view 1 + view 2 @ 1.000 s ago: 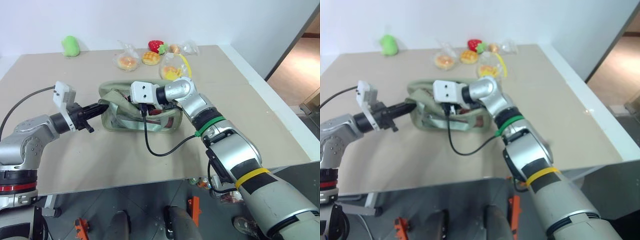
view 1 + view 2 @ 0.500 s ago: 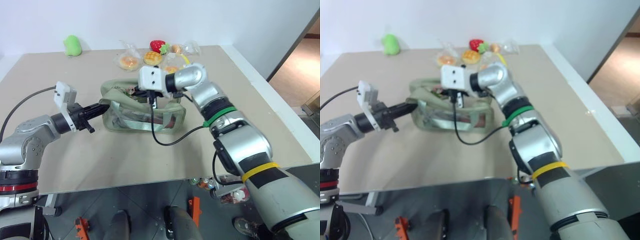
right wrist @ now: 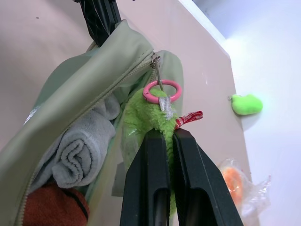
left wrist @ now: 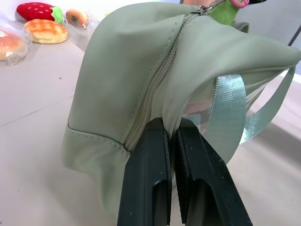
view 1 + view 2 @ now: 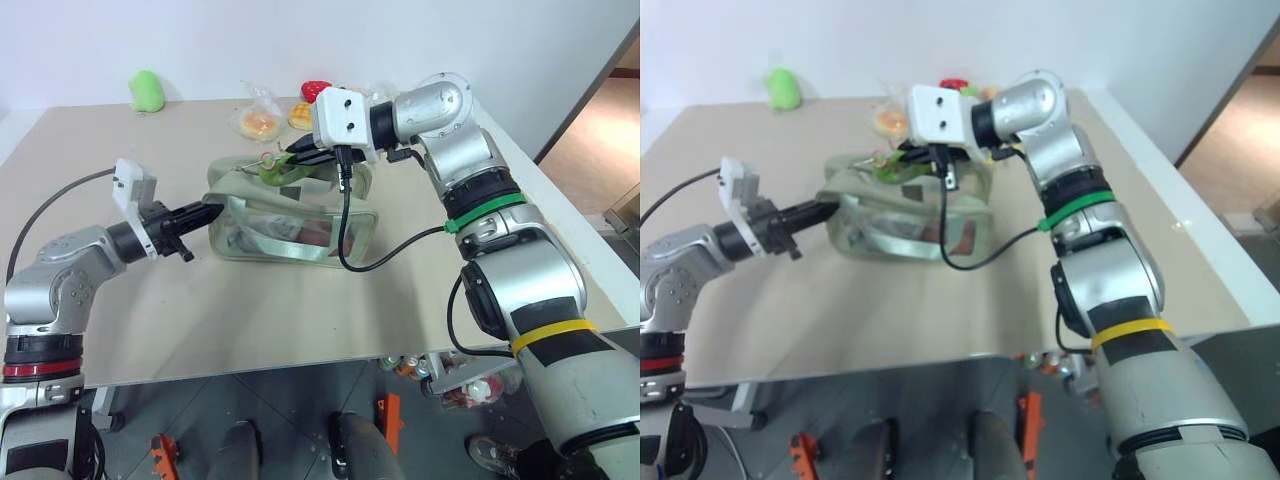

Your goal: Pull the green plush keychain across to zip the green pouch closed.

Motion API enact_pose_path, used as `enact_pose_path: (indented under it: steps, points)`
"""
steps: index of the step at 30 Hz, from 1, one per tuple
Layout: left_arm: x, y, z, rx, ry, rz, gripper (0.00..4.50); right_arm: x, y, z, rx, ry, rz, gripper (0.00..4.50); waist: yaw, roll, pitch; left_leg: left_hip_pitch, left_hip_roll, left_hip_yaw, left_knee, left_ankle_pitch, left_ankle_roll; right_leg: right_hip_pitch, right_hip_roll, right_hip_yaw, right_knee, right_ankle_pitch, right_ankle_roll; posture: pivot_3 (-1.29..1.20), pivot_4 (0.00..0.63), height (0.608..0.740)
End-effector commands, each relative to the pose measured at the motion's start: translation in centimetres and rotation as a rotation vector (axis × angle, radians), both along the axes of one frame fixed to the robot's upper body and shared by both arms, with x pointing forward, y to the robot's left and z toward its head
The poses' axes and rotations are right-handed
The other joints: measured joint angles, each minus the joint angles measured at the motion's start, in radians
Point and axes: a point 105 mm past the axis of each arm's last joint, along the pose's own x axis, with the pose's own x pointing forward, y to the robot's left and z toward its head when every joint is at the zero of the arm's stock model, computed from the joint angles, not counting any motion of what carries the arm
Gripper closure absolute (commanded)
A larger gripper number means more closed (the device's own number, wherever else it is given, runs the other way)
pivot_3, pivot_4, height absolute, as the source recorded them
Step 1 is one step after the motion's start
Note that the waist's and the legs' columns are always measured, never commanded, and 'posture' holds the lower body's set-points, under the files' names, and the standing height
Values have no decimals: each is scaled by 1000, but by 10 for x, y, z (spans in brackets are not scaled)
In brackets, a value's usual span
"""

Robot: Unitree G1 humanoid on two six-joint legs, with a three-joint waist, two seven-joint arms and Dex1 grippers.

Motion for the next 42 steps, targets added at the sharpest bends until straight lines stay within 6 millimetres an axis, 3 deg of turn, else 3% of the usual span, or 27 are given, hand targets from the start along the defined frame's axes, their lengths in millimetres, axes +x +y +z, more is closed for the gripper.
enact_pose_path:
  steps: [1,6,16,27,30,33,35,38,42]
  points:
    - [0,-1,10,4,-43,-9,4500,-4,-15,21,16,-63,-11,4464,1,0,0,0,0,0,0,0,0,0,0,0,0,0,0,0,150,740]
    - [-1,-1,9,4,-43,-9,4500,-11,-46,35,-101,-131,-26,4464,6,0,0,-1,-1,0,0,0,0,0,0,0,0,0,1,0,150,740]
    - [0,-1,10,0,-43,-8,4500,-13,-83,53,-222,-313,-125,4464,2,0,0,0,-1,0,0,1,-1,0,0,2,0,-2,-3,0,150,740]
    - [1,0,10,3,-42,-13,4500,-11,-166,53,-372,-388,-375,4464,-4,0,0,-1,-2,1,-1,2,-3,-2,0,4,-1,-3,-3,0,150,740]
    - [1,1,12,4,-44,-12,4500,-7,-183,34,-389,-366,-428,4464,-5,0,0,0,-2,2,-1,2,-3,-2,0,5,-1,-3,-3,0,150,740]
    - [0,1,12,3,-45,-12,4500,-2,-196,-6,-437,-335,-456,4464,-2,0,0,0,-2,2,-1,2,-3,-1,0,6,-1,-3,-3,0,150,740]
    - [-1,0,12,4,-44,-12,4500,1,-194,-37,-448,-315,-445,4464,-1,-1,0,-1,-2,3,0,2,-3,-1,0,8,-1,-3,-2,0,150,740]
    - [-2,1,12,4,-42,-11,4500,2,-188,-60,-446,-318,-434,4464,-3,0,0,0,-3,6,0,2,-3,-3,0,12,-1,-2,-1,0,150,740]
    - [-3,3,12,7,-38,-3,4500,6,-173,-114,-518,-324,-383,4464,-6,-1,0,3,-2,10,0,2,-3,-2,1,16,0,-1,0,0,150,740]
